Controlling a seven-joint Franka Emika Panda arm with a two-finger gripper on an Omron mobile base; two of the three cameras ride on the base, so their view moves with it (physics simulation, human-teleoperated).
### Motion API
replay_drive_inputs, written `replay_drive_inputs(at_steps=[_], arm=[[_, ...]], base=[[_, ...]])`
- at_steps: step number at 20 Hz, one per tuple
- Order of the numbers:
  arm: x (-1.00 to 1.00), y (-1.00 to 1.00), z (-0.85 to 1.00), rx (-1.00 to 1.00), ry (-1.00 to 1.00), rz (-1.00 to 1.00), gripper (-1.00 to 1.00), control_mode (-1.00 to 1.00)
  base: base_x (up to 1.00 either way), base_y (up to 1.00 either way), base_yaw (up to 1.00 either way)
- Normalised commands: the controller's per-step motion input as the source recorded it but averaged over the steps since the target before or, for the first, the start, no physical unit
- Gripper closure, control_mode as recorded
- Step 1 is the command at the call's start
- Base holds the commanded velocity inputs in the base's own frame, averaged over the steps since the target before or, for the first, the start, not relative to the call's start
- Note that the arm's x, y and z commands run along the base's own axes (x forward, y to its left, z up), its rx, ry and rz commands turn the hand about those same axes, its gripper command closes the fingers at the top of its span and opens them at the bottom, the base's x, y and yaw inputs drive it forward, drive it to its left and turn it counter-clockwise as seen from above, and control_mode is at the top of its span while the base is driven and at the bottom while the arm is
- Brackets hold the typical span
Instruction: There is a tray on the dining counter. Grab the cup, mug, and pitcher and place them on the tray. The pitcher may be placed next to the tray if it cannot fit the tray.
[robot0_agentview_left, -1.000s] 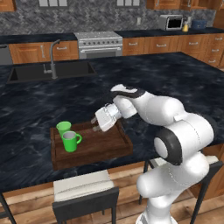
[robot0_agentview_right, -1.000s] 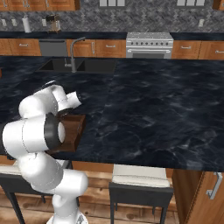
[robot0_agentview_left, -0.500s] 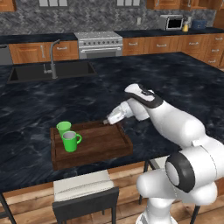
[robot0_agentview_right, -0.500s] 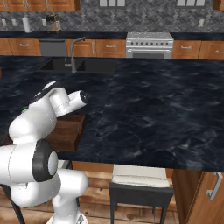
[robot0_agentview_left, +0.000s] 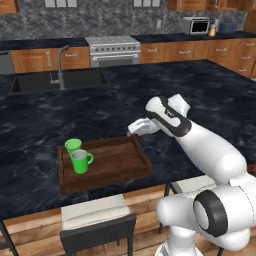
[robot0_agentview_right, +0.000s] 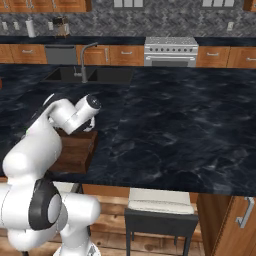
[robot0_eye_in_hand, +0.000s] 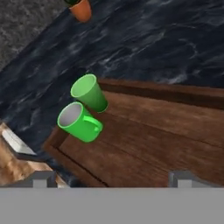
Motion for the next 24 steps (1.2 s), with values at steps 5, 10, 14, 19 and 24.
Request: replay_drive_inputs(at_steps=[5,10,14,19,24], arm=[[0.0,-0.16,0.0,-0.33,0.24,-0.37,-1.0,-1.0],[-0.15,-0.1,0.16,-0.25,0.15,-0.4,-1.0,-1.0],[-0.87,-0.03,0.54,-0.13,0.04,-0.41,-1.0,-1.0],[-0.94,-0.1,0.64,-0.11,0.02,-0.29,-1.0,-1.0],[-0.47,-0.42,0.36,-0.04,0.01,-0.05,-1.0,-1.0]], base=[[0.0,0.0,0.0],[0.0,0.0,0.0],[0.0,0.0,0.0],[0.0,0.0,0.0],[0.0,0.0,0.0]])
